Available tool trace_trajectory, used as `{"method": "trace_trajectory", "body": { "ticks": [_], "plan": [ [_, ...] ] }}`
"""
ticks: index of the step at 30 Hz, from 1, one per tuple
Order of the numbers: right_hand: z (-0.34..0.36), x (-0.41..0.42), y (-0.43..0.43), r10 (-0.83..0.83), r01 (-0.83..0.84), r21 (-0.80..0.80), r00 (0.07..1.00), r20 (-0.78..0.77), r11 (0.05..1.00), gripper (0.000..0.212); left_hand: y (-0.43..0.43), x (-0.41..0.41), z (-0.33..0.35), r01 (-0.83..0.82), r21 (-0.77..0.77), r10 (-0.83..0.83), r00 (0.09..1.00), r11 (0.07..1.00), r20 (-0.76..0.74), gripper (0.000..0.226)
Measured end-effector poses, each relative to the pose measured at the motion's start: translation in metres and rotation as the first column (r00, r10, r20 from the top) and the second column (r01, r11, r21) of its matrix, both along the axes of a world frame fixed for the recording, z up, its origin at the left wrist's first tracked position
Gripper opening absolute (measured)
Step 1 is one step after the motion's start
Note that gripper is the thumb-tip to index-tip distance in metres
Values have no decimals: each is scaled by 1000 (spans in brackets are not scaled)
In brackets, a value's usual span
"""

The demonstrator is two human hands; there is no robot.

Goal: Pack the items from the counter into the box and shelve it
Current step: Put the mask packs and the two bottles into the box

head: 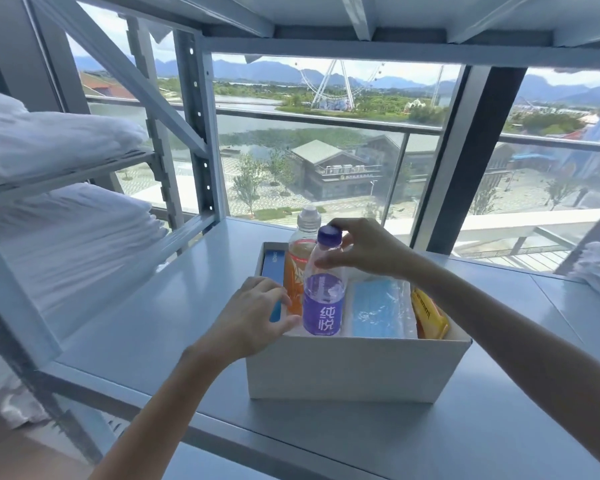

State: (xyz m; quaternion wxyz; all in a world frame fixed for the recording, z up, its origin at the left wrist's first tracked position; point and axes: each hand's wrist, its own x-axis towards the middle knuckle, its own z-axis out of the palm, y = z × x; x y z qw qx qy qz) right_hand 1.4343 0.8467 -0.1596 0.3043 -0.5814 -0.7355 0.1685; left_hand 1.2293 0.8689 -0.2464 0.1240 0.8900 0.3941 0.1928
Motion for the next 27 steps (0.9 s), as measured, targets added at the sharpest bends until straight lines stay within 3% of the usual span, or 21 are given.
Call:
{"method": "trace_trajectory", "body": {
  "ticks": [5, 13, 17, 19, 20, 22, 27],
  "plan": [
    [-22, 1, 8, -50, 47, -28, 990, -130, 998, 28, 1, 3, -11, -5, 68, 5, 1000, 998, -5, 26],
    [-47, -10, -3, -62, 78, 43, 956, -288, 996, 28, -1, 3, -26, -47, 133, 27, 989, 990, 147, 25],
    [-56, 3, -20, -91, 74, -61, 929, -360, 995, 41, -8, 4, -23, -63, 160, 27, 975, 985, 221, 37],
    [-61, 15, -35, -113, 88, -123, 970, -216, 989, 62, -11, 5, -21, -77, 231, 17, 968, 970, 251, 33],
    [-65, 21, -44, -107, 98, -132, 992, -61, 986, 69, -13, 6, -18, -72, 268, 1, 966, 961, 258, 32],
    [-71, 28, -64, -68, 95, -140, 980, 186, 986, 71, -17, 8, -13, -21, 332, -59, 972, 943, 229, 35],
    [-72, 33, -97, -152, 189, -149, 962, 226, 971, 48, -36, 20, -12, 170, 468, -180, 983, 867, -24, 41]
  ]
}}
